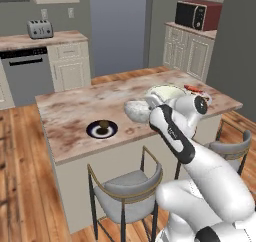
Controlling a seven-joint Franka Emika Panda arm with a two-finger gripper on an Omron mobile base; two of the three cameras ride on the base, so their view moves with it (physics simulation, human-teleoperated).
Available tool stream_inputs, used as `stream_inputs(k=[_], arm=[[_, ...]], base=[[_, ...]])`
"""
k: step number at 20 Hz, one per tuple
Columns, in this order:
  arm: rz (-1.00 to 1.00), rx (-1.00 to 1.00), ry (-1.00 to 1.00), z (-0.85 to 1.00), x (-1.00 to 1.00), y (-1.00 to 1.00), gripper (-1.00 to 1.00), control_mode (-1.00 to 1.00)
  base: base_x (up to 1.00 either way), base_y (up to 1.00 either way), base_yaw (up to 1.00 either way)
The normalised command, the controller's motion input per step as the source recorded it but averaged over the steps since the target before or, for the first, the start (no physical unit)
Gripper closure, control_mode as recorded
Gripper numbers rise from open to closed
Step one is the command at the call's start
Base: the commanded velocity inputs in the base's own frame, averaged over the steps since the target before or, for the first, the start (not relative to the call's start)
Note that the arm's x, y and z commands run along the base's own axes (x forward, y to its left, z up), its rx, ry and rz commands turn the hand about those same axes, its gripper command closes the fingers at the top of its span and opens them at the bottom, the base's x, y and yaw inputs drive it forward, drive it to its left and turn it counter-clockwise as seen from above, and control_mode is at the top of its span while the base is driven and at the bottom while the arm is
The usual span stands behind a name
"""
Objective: Take the smaller bowl and place it next to the appetizer plate on the dining counter , and place the larger bowl next to the plate with cooked food.
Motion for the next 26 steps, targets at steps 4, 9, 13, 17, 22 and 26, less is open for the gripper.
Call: stream_inputs(k=[4, 9, 13, 17, 22, 26], arm=[[0.00, -0.07, 0.05, -0.22, 0.78, 0.00, 1.00, -1.00], [0.00, -0.04, 0.01, -0.51, 0.38, 0.00, 1.00, -1.00], [0.00, 0.00, -0.02, -0.48, 0.16, 0.00, 1.00, -1.00], [0.00, 0.00, -0.08, -0.31, 0.20, 0.00, 1.00, -1.00], [0.00, 0.00, -0.03, -0.27, 0.35, -0.06, 1.00, -1.00], [0.00, -0.01, 0.00, -0.33, 0.31, -0.04, 1.00, -1.00]], base=[[0.00, 0.00, 0.00], [0.00, 0.00, 0.00], [0.00, 0.00, 0.00], [0.00, 0.00, 0.00], [0.00, 0.00, 0.00], [0.00, 0.00, 0.00]])
